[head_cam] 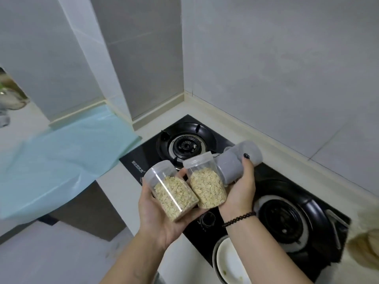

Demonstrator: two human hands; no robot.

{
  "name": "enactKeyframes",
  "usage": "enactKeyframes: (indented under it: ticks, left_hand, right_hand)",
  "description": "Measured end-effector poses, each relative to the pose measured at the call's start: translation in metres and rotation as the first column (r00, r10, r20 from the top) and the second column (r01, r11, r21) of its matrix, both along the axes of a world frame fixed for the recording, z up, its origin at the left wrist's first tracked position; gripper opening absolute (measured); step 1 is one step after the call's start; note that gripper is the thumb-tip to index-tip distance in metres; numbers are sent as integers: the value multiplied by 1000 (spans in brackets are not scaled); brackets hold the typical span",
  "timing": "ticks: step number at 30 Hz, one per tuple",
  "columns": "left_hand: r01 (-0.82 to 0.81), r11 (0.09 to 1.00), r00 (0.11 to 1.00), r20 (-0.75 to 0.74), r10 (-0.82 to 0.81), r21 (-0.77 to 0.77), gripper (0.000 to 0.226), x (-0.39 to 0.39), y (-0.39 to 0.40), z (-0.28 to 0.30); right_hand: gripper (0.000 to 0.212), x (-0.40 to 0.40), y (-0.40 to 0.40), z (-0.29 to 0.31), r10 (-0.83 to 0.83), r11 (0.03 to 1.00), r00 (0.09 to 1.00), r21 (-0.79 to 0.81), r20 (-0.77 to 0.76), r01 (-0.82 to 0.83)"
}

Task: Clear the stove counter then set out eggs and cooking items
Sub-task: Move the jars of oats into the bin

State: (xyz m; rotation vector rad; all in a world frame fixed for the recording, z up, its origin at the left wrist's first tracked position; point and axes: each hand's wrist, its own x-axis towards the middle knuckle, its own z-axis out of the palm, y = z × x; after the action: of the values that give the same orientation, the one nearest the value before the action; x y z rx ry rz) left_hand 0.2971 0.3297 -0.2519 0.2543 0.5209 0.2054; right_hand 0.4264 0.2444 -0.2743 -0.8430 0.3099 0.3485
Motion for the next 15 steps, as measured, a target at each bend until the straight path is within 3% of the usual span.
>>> enactKeyframes:
  ticks: [3, 9, 15]
  left_hand:
    - [-86, 996, 996, -8, 85, -28, 85, -36, -7, 8]
    - [-230, 972, 973, -2, 230, -43, 82, -98, 4, 21]
    - [-375, 925, 925, 36, 378, -56, 78, -172, 45, 25]
  right_hand:
    - [41, -34, -1, 10, 61, 997, 997, -35, -44, -62]
    - [62, -91, 31, 24, 216, 969, 976, -110, -38, -219]
    - [43, -160, 89, 35, 371, 920, 928, -123, -27, -372]
